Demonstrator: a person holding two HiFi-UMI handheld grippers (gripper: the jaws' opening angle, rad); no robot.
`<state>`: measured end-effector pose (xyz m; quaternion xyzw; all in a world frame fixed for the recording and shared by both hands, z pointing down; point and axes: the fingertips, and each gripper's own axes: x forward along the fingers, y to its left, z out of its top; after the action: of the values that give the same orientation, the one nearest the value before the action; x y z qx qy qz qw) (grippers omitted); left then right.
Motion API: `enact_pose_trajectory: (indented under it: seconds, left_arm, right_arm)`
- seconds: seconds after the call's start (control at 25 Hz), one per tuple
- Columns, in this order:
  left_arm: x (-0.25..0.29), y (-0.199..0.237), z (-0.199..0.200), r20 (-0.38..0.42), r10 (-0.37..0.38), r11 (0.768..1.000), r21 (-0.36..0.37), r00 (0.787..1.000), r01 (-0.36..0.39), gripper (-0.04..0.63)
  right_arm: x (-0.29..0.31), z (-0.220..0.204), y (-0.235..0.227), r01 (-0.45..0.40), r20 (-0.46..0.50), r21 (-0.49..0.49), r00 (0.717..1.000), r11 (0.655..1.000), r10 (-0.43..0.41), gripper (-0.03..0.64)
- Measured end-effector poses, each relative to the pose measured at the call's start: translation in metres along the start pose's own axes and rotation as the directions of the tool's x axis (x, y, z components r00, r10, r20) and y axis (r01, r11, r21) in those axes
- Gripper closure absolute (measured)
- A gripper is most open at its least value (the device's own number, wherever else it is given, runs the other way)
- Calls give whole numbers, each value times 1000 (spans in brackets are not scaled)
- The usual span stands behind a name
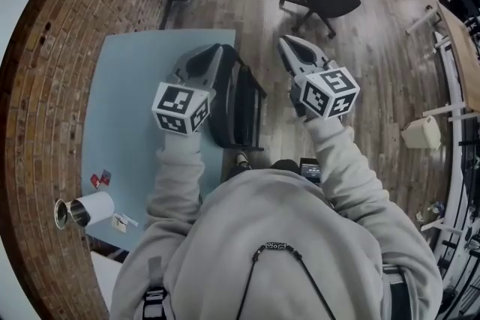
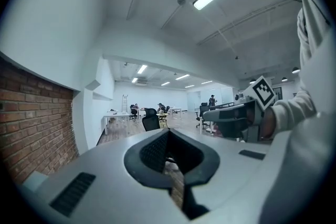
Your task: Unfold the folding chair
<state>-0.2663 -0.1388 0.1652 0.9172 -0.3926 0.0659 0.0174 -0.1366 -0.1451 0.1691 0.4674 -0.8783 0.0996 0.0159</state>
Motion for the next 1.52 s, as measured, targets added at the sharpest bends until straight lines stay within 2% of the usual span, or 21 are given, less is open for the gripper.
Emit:
enact_pose_trajectory:
  seconds: [0.08, 0.2, 0.32, 0.44, 0.56, 0.72, 0.8, 0.92, 1.12, 1.16, 1.24, 1.28, 1.36, 1.44, 1.52]
  left_arm:
    - [8, 6, -1, -21, 8, 1000, 21, 1000, -8, 591]
    - [14, 10, 18, 12, 30, 998, 55, 999, -30, 591]
    - [28, 12, 20, 3, 26, 999, 33, 1000, -26, 591]
    - [36, 22, -3, -61, 54, 998, -24, 997, -56, 591]
    - [39, 34, -35, -142, 91, 995, -32, 986, -97, 591]
    - [41, 38, -86, -222, 96, 989, -87, 970, -117, 589]
    - [41, 34, -108, -247, 90, 990, -83, 965, -114, 589]
    - [39, 33, -153, -336, 95, 987, -88, 937, -131, 589]
    - [28, 48, -232, -520, 84, 977, -127, 850, -174, 556]
    - [25, 51, -242, -546, 83, 975, -130, 834, -182, 519]
    - [21, 52, -267, -607, 67, 970, -147, 792, -194, 394]
    - [21, 51, -280, -637, 58, 967, -156, 769, -202, 338]
    - [24, 52, -301, -670, 51, 958, -175, 740, -225, 297]
    - [26, 51, -315, -683, 41, 948, -205, 729, -245, 273]
    - [26, 47, -326, -703, 9, 940, -236, 711, -246, 267]
  right_arm:
    - [9, 2, -11, 5, -8, 6, 1000, 1000, -5, 611]
    - [24, 12, -16, -14, -7, 1, 1000, 1000, 14, 611]
    - [34, 15, -18, -30, -11, -11, 1000, 999, 30, 611]
    - [44, 2, -22, -42, -34, 13, 999, 999, 43, 611]
    - [58, -18, -26, -55, -65, 38, 996, 998, 57, 611]
    - [76, -67, -34, -54, -134, 99, 989, 994, 67, 611]
    - [83, -94, -34, -54, -170, 122, 983, 991, 74, 611]
    - [95, -145, -34, -56, -233, 160, 968, 985, 93, 611]
    - [117, -241, -45, -6, -342, 252, 935, 968, 95, 609]
    - [120, -259, -45, 9, -370, 268, 924, 963, 94, 600]
    - [124, -299, -43, 41, -444, 285, 891, 958, 94, 429]
    - [126, -322, -42, 59, -490, 284, 867, 957, 92, 396]
    - [126, -371, -40, 96, -590, 275, 802, 957, 89, 348]
    - [121, -420, -33, 126, -679, 271, 728, 954, 96, 319]
    - [119, -455, -25, 136, -732, 277, 671, 951, 117, 301]
